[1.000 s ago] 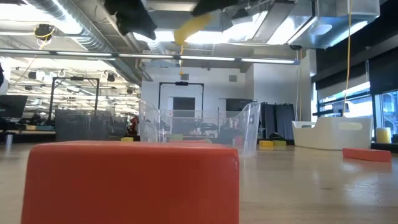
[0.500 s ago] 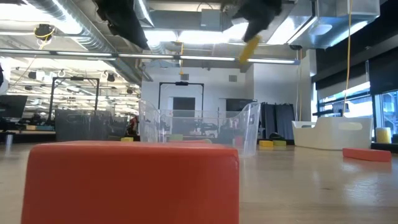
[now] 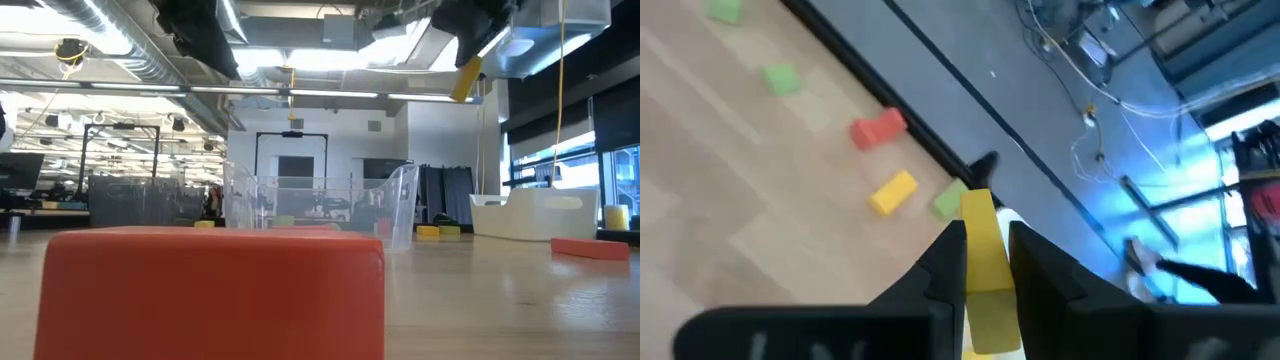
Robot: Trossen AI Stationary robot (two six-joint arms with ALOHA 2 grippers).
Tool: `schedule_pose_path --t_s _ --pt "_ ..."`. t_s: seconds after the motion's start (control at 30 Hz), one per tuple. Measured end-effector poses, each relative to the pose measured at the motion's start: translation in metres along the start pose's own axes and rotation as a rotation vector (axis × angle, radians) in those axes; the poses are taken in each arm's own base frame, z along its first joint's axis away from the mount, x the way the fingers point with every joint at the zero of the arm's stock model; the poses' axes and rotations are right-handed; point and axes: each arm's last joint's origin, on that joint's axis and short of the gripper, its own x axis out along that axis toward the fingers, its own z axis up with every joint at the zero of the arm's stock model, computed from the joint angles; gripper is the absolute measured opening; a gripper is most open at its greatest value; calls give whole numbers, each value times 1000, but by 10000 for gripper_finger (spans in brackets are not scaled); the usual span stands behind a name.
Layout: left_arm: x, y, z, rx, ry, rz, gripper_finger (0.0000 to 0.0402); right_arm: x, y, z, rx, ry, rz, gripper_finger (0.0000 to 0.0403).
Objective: Sort & place blocks by color
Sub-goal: Put the yellow block into the white bin
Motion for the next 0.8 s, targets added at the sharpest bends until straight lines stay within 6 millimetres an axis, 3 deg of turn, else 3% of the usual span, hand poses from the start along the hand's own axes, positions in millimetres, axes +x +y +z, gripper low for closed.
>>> schedule_pose_path --t_s 0.17,0.4,0.8 --pt "0 0 0 -8 0 -1 130 26 -19 -12 77 87 -75 55" --pt "0 0 0 -7 0 -1 130 70 -37 -46 162 233 -211 55" --pt "0 0 0 -10 0 -1 130 131 -19 -87 190 303 -145 55"
